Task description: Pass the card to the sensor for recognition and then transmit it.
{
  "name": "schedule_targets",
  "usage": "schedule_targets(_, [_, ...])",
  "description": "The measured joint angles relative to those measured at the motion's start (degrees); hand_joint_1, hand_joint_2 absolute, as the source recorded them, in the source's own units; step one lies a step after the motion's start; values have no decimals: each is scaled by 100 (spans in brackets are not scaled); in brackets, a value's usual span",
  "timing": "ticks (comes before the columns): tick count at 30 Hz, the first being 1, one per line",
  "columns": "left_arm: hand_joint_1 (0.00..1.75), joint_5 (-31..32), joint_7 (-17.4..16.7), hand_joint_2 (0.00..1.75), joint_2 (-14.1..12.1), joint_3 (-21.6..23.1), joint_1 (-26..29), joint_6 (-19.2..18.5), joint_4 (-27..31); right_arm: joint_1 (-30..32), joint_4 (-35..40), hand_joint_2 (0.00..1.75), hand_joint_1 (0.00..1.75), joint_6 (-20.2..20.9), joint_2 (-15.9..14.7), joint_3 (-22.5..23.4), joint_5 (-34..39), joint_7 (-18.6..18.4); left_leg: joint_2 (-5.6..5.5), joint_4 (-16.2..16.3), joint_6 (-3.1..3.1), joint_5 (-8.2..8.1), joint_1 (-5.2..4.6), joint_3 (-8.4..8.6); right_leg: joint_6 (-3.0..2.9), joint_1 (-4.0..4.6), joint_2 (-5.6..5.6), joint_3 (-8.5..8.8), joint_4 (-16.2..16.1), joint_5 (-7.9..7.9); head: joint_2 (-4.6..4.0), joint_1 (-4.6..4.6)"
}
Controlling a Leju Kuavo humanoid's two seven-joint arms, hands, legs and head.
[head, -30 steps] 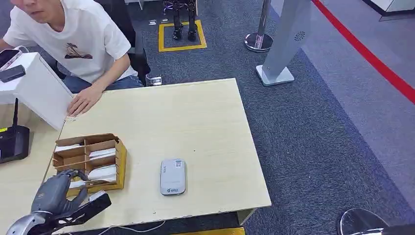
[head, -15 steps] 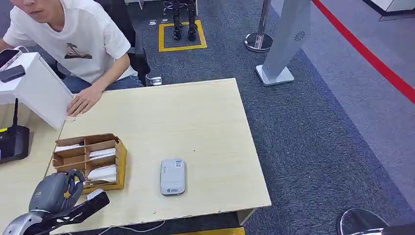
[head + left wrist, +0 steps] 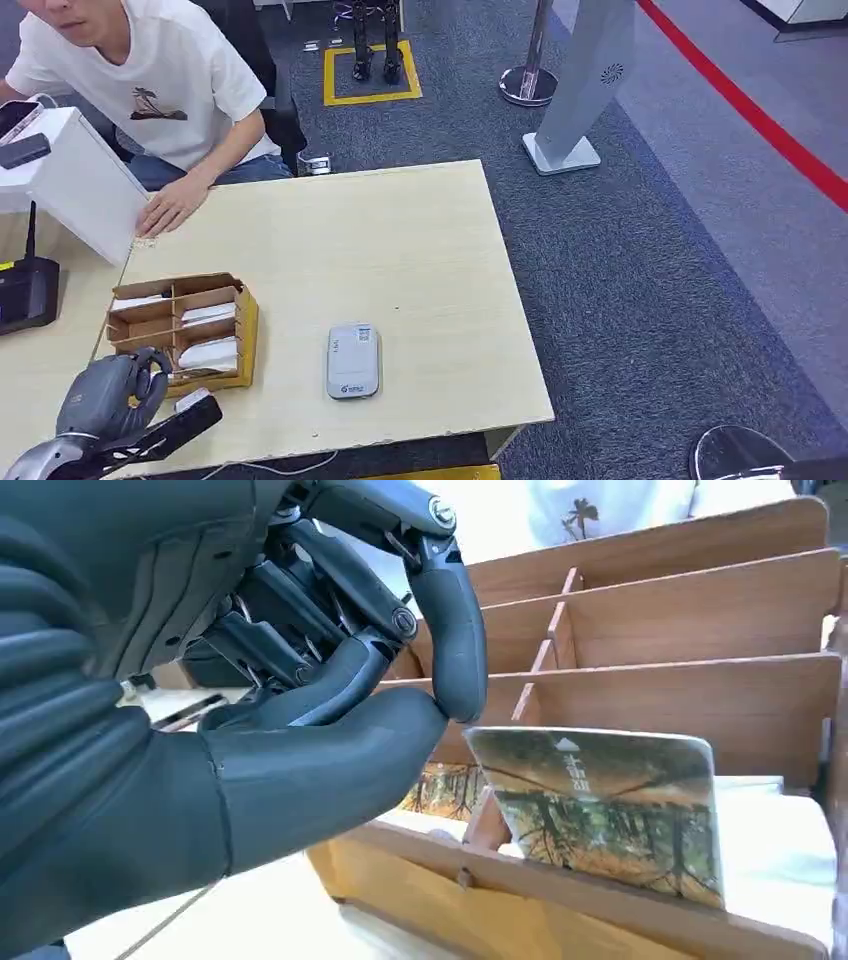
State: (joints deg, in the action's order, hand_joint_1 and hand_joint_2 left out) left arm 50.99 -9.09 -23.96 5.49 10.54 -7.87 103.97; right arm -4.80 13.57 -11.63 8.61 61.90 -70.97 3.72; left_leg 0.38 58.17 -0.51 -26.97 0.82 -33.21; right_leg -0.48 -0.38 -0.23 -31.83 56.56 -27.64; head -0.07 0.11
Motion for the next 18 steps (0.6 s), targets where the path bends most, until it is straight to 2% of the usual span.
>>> schedule_targets(10, [175,149,-4,175,46,-39,257,221,151,25,7,0,0,-22,0,53,-20,-15,-2,0,0,0,0,0,1,0,-2,1,0,-2,2,0])
schedule_targets(11, [0,145,-4,175,50,-46,273,232,158,24,7,0,0,-22,0,55,-20,-15,-2,0,0,0,0,0,1,0,-2,1,0,-2,0,-2])
schedule_targets(14, [0,167,-4,175,77,-61,297,256,168,25,7,0,0,-22,0,55,-20,-15,-2,0,0,0,0,0,1,0,-2,1,0,-2,2,-2])
schedule_targets(15, [0,199,-4,0,92,-68,298,265,168,25,7,0,0,-22,0,57,-20,-15,-2,0,0,0,0,0,1,0,-2,1,0,-1,2,0])
schedule_targets(18, [0,215,-4,0,127,-79,298,267,171,24,7,0,0,-22,0,57,-20,-13,-2,0,0,0,0,0,1,0,-2,2,0,-1,2,0])
